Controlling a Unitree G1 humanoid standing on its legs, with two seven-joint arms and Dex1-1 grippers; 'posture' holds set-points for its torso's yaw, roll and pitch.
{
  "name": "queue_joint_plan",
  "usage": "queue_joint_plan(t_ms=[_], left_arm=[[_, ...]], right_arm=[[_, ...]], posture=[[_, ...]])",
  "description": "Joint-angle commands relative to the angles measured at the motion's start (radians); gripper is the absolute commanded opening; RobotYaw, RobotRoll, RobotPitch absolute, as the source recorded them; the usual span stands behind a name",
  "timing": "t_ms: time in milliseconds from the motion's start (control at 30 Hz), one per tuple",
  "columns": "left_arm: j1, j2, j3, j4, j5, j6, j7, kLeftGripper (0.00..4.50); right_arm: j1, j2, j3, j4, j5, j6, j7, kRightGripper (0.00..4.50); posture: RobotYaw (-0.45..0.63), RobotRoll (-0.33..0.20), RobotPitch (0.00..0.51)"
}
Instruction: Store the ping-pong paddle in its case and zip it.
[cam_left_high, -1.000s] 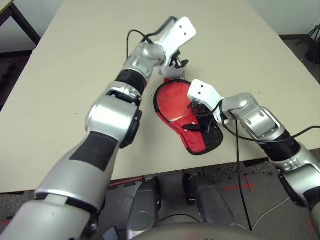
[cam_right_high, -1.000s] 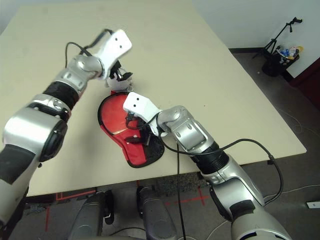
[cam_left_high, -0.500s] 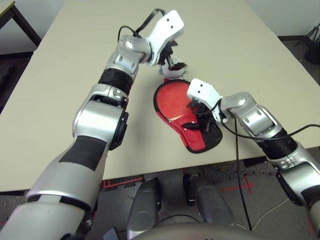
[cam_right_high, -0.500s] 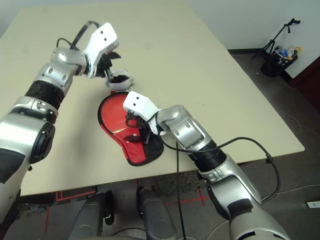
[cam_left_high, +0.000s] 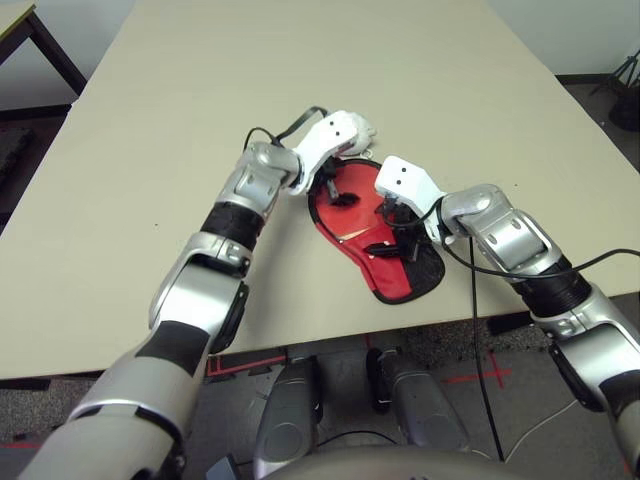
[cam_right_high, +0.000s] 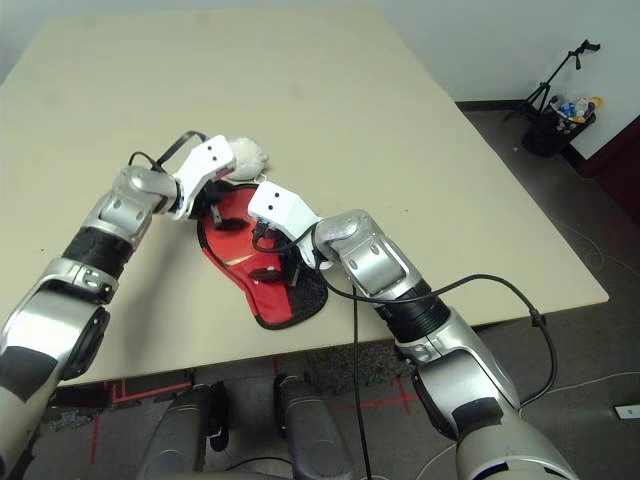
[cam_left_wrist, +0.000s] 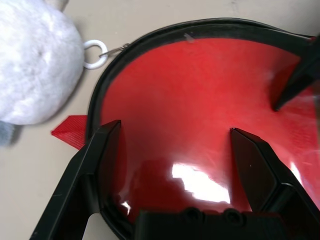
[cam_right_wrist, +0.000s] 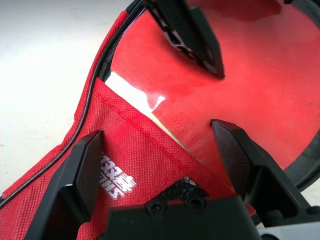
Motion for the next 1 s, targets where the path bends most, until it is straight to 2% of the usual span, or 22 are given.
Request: queue_joint_plan(t_ms=[33,267,400,700,833,1000], left_arm=[[0.059,0.000,-0.023,-0.029,-0.011,0.074,-0.002,4.49],[0.099,0.012,-0.008,-0.088,-0.045,0.170,0.023,4.49],[0.118,0.019,-0.017,-0.077,-0.039,0.172,0.062,4.49],[0.160,0.008,-0.022,-0.108,-0.057,0.203,0.122,4.49],[0.189,0.004,-0.024,-0.161,-0.071,0.237,0.138,4.49],[0.222,0.004,-0.030,-0.215,-0.086,0.267,0.155,4.49]], right_arm=[[0.044,-0.001,0.040,0.123,-0.029,0.037,-0.014,4.50],[0.000,0.013,-0.003,0.183,-0.030,0.028,-0.030,4.50],[-0.002,0.018,-0.006,0.194,-0.032,0.020,-0.031,4.50],[-0.020,0.039,-0.069,0.181,-0.025,0.056,-0.095,4.50],[-0.072,0.044,-0.143,0.164,-0.014,0.134,-0.153,4.50],[-0.179,0.097,-0.295,0.225,-0.032,0.168,-0.361,4.50]], posture=[[0.08,0.000,0.208],[0.08,0.000,0.205],[0.08,0.000,0.204],[0.08,0.000,0.243],[0.08,0.000,0.265],[0.09,0.000,0.277]])
